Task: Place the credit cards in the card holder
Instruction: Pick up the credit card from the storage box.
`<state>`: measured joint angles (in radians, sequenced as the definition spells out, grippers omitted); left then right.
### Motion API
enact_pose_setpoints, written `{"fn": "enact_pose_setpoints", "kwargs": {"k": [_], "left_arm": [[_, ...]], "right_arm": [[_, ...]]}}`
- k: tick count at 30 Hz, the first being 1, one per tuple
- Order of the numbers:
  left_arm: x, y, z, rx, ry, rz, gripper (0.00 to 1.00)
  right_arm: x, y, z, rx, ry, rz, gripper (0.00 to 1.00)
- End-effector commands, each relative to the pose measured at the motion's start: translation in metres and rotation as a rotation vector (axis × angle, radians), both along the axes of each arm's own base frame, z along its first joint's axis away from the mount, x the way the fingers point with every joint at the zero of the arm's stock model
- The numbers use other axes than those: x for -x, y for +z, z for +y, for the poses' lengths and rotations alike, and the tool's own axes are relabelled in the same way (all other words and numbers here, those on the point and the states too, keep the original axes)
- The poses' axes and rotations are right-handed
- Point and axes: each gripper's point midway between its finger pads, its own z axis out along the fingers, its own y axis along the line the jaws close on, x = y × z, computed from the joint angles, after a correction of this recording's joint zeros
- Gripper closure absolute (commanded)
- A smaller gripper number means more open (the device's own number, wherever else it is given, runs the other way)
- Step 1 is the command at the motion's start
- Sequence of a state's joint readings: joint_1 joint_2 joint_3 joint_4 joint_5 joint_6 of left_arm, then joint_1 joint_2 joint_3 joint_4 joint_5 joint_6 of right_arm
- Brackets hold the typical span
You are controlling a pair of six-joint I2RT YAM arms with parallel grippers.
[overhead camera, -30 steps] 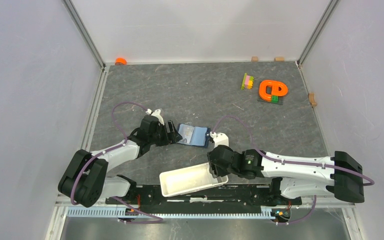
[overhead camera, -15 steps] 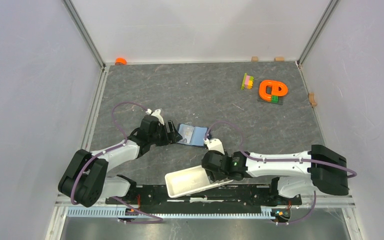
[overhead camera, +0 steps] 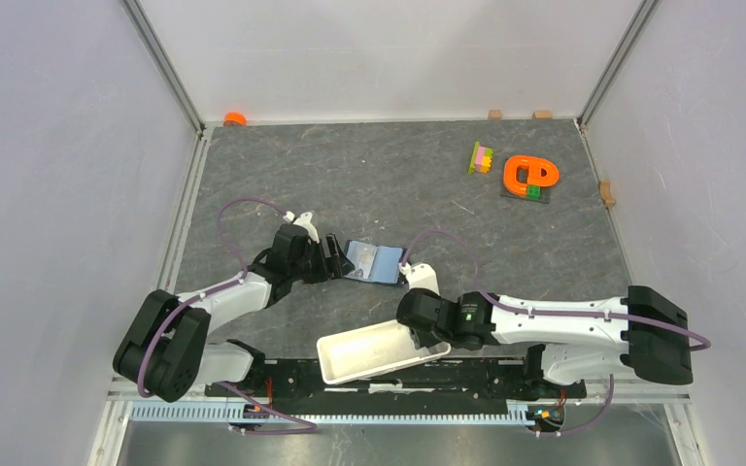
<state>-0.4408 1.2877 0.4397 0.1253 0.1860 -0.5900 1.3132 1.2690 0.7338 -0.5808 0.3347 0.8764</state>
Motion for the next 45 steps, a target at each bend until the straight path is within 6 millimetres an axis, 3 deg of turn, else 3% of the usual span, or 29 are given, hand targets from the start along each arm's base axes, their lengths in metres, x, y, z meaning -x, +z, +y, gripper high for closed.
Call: {"fn": "enact_pose_setpoints", "kwargs": {"k": [1, 18, 22, 26, 32, 37, 41, 45], "left_arm": [[-0.002, -0.001, 0.000, -0.008, -0.013, -0.025, 0.17], [-0.002, -0.003, -0.003, 0.002, -0.025, -0.017, 0.17], [-0.001, -0.002, -0.006, 0.015, -0.049, -0.022, 0.17], [-0.001, 0.007, -0.009, 0.033, -0.066, -0.050, 0.18], [-0.004, 0.039, -0.015, 0.082, -0.075, -0.120, 0.18], [-0.001, 0.076, -0.026, 0.151, -0.118, -0.182, 0.18], [0.016, 0.126, -0.048, 0.276, -0.236, -0.285, 0.20], [0.050, 0.176, -0.073, 0.446, -0.421, -0.392, 0.20]], "right_arm": [[-0.003, 0.018, 0.013, -0.083, -0.021, -0.018, 0.63], [-0.006, 0.025, 0.000, -0.083, -0.055, -0.043, 1.00], [-0.013, 0.023, -0.018, 0.015, -0.076, -0.080, 1.00], [-0.024, 0.048, -0.024, 0.041, -0.080, -0.149, 1.00], [-0.044, 0.099, -0.010, -0.127, -0.053, -0.242, 1.00], [-0.065, 0.145, 0.004, -0.280, -0.005, -0.338, 1.00], [-0.087, 0.173, 0.018, -0.411, 0.038, -0.428, 1.00], [-0.102, 0.195, 0.031, -0.560, 0.089, -0.491, 1.00]]}}
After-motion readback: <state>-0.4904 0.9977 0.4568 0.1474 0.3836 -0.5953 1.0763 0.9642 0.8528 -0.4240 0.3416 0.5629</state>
